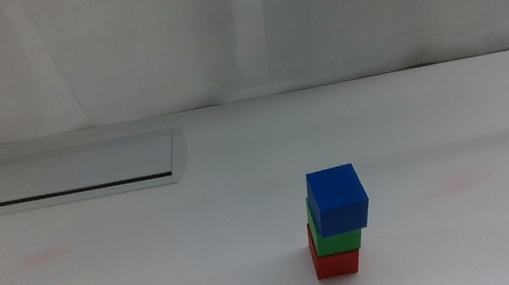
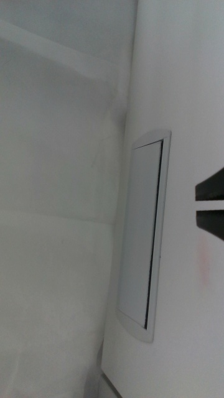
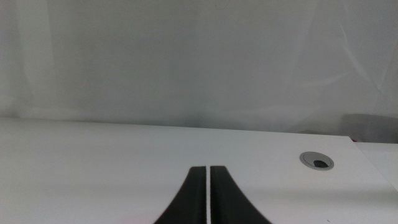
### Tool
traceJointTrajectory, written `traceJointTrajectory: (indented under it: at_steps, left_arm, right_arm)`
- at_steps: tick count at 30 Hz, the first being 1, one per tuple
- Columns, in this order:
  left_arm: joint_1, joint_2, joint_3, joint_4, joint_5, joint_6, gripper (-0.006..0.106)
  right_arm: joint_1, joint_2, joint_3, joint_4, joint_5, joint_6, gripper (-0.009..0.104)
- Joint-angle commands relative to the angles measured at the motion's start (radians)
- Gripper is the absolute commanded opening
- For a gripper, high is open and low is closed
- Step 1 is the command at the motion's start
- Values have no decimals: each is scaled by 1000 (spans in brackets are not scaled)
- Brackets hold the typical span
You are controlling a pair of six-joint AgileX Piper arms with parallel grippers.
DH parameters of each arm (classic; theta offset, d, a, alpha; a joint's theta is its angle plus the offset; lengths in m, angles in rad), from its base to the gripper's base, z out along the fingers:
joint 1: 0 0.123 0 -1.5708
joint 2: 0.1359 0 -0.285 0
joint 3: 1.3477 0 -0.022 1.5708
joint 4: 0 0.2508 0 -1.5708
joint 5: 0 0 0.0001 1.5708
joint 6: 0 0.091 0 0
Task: Stack red cubes first, then green, then blue cubes in a specific spot.
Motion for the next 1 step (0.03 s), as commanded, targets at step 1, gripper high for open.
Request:
traceJointTrajectory:
  at_steps: [1]
  left_arm:
    - [1,-6,37,-6,-12,-6,-3]
  right_arm:
    - [-4,0,35,-4,-3,-3,-3]
